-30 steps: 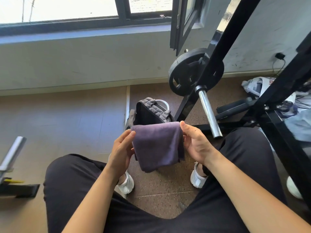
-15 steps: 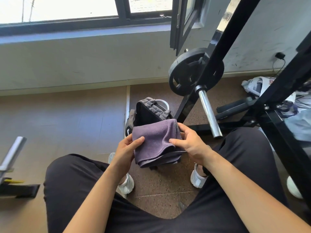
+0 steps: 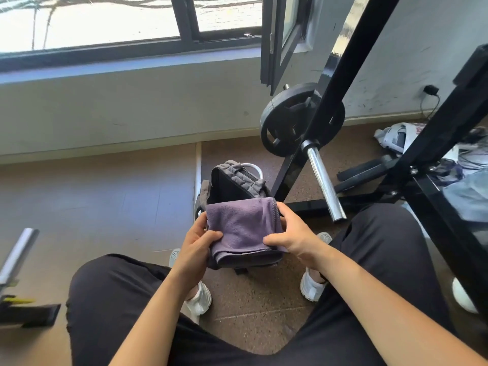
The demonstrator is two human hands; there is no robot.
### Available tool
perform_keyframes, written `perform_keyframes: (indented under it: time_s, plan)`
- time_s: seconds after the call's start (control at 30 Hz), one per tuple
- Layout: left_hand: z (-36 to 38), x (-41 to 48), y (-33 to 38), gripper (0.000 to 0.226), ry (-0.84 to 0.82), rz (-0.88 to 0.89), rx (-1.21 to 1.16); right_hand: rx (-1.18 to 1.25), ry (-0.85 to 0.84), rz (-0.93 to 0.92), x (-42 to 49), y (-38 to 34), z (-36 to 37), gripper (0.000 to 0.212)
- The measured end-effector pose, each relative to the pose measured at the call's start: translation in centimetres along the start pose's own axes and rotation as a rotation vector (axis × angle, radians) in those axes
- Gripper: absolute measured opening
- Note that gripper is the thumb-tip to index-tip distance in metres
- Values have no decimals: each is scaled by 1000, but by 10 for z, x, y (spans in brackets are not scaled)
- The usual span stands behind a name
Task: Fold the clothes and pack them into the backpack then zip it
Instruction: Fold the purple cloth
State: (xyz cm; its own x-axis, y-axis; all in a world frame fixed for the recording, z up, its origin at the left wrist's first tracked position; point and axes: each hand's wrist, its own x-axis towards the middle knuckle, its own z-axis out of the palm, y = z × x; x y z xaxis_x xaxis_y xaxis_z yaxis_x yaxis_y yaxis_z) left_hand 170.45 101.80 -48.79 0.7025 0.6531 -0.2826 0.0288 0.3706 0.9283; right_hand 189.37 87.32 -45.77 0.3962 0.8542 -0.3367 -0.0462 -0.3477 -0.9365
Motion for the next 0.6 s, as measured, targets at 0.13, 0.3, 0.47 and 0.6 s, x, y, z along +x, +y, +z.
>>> perform_keyframes:
  time_s: [0.13,0.3,0.47,0.6]
  plan:
    - [1,0,-4,46,77,16,60,110,29,52,4,-1,0,79]
    - [-1,3,-6,47,148,-8,70,234,4,68,5,-2,-3,81]
    - [-1,2,-2,92,95,-4,50,268,71,79,5,-3,-6,79]
    - [-4,1,3,100,65,26,-4,529,-28,176,4,-9,-9,37]
